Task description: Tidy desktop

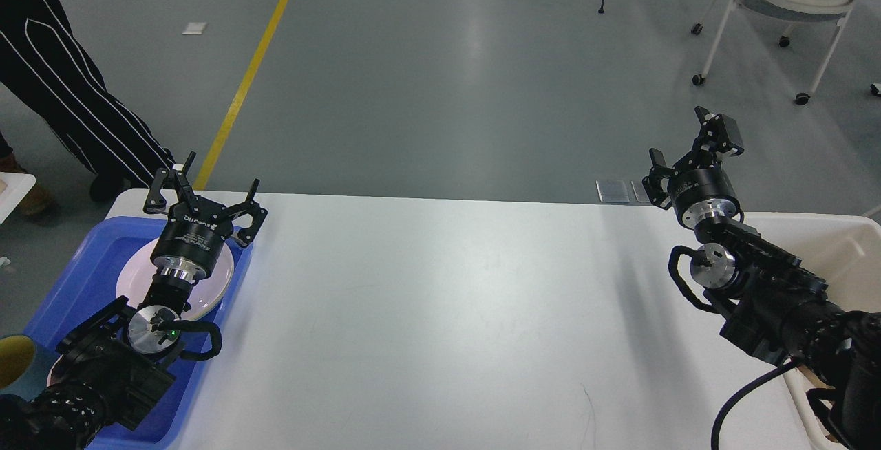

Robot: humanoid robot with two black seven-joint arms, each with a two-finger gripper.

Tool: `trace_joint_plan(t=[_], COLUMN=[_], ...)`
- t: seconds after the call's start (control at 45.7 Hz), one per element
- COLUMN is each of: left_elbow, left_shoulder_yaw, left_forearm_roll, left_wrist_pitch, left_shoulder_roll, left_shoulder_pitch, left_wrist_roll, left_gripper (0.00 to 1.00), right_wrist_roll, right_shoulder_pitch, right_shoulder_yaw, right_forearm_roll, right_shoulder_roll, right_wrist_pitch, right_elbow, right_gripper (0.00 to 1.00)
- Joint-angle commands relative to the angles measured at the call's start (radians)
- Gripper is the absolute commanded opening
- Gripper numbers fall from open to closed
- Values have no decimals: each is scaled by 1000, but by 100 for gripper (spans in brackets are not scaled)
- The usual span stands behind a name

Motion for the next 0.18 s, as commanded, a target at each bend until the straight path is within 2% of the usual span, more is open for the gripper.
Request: trace_joint_plan(t=[0.0,0.153], left_elbow=[0,0], left_shoulder_yaw=[0,0], left_forearm_roll=[0,0], left_wrist_pitch=[0,2], left_shoulder_roll=[0,0], left_shoulder_pitch=[0,0], left_wrist_roll=[0,0], left_gripper=[99,99], right_wrist_roll=[-2,-5], right_shoulder_pitch=[-15,-20], right_shoulder_yaw=[1,2], right_forearm_roll=[0,2], right_shoulder_roll=[-2,-2], right_wrist_pitch=[-5,-1], right_elbow=[-2,1], right_gripper=[100,100])
